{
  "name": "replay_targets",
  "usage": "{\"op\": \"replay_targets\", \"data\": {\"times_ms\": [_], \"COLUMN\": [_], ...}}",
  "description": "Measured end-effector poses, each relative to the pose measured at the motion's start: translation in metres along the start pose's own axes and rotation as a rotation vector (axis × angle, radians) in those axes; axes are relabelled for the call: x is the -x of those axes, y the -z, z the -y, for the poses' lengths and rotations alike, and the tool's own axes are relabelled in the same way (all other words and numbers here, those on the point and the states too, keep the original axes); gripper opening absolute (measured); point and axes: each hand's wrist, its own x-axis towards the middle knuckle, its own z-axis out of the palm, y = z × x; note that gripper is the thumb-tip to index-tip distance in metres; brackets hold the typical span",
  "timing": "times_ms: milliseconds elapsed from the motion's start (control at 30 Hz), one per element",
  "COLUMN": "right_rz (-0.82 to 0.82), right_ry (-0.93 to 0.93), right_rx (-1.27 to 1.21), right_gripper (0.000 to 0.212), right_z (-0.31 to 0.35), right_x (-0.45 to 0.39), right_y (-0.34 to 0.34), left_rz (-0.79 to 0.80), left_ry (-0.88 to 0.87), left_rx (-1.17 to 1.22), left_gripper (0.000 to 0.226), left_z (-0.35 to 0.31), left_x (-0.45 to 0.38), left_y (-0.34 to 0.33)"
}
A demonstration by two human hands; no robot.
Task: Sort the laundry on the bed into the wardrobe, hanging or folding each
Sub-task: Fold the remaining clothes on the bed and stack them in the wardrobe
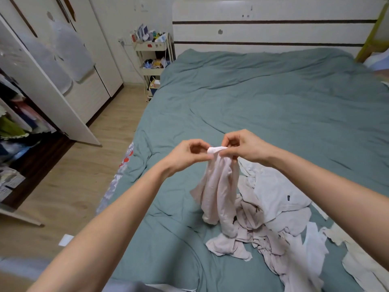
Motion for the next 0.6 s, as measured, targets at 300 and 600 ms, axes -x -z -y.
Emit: {"op": "replay_targets", "data": {"times_ms": [300,600], "right_rz": [-0.246,-0.277], "right_ry": [-0.013,0.008], "right_rx": [-0.193,-0.204], "right_gripper": [0.011,0.008], "right_z": [0.004,-0.001], "right_x": [0.012,0.023], "right_y": [0.000,0.012], "left_rz": [-0.049,-0.149], "left_ry": [0.377,0.389], "left_rx": [-0.238,0.046], "left_gripper": [0.064,0.013], "left_z": [0.091,0.092], "left_x": [0.012,-0.001], "left_y": [-0.030,-0.046]}}
